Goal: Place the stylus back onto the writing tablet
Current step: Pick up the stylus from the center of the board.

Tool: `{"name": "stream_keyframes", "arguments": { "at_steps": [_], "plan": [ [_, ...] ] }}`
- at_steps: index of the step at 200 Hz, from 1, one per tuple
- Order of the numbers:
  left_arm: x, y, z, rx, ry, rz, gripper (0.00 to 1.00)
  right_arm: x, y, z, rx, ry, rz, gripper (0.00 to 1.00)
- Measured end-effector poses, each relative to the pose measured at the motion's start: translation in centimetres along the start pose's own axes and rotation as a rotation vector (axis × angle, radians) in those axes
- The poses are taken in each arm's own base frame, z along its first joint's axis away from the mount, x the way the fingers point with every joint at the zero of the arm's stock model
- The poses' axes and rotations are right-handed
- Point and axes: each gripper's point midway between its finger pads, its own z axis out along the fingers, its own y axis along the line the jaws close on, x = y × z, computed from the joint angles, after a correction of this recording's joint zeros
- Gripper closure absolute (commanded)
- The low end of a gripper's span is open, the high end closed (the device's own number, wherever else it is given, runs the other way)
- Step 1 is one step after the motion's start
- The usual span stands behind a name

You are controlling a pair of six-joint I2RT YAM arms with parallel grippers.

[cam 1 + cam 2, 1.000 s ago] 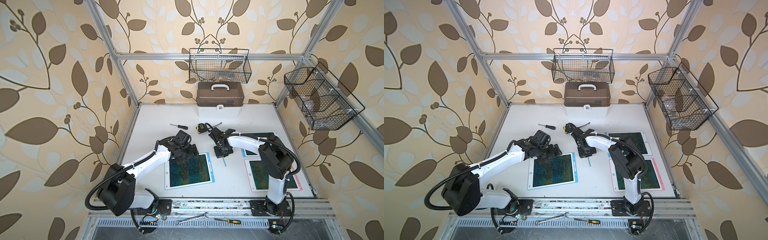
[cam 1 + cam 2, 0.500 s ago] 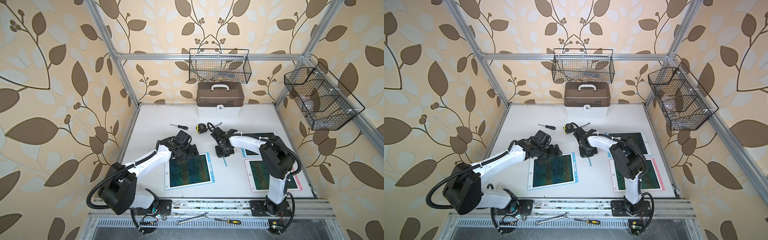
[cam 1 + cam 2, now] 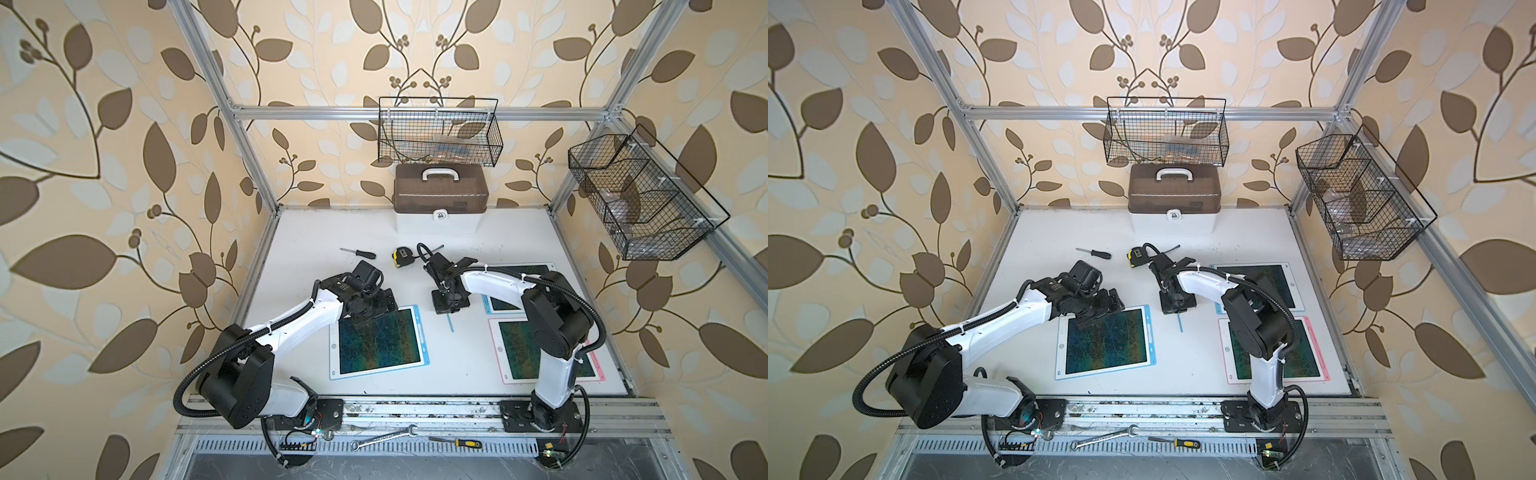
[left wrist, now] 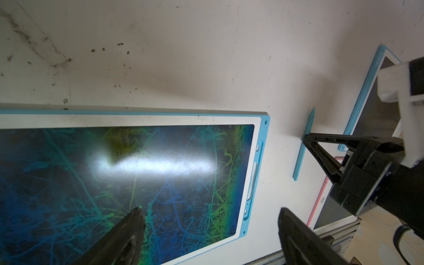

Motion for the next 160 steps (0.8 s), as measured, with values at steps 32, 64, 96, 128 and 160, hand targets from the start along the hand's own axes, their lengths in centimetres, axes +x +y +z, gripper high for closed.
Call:
{"name": "stream_keyframes", "arguments": {
  "at_steps": [32,64,96,128,160],
  "plan": [
    [-0.02,-0.02,0.0,0.001,-0.001,0.0,0.08,0.06,-0.08,-0.01,-0.018,-0.006,0.017,0.95],
    [-0.07,-0.09,0.0,0.004,-0.003,0.001,0.08,0.17,-0.18,-0.03,-0.026,-0.013,0.028,0.94],
    [-0.1,-0.14,0.0,0.006,-0.004,0.001,0.08,0.16,-0.32,-0.02,-0.027,-0.014,0.039,0.94],
    [-0.11,-0.16,0.0,0.006,-0.004,0.002,0.08,0.26,-0.44,0.01,-0.035,-0.016,0.044,0.94],
    [-0.19,-0.26,0.0,0.011,-0.008,0.003,0.08,0.23,-0.6,0.05,-0.045,-0.017,0.053,0.94]
  ]
}}
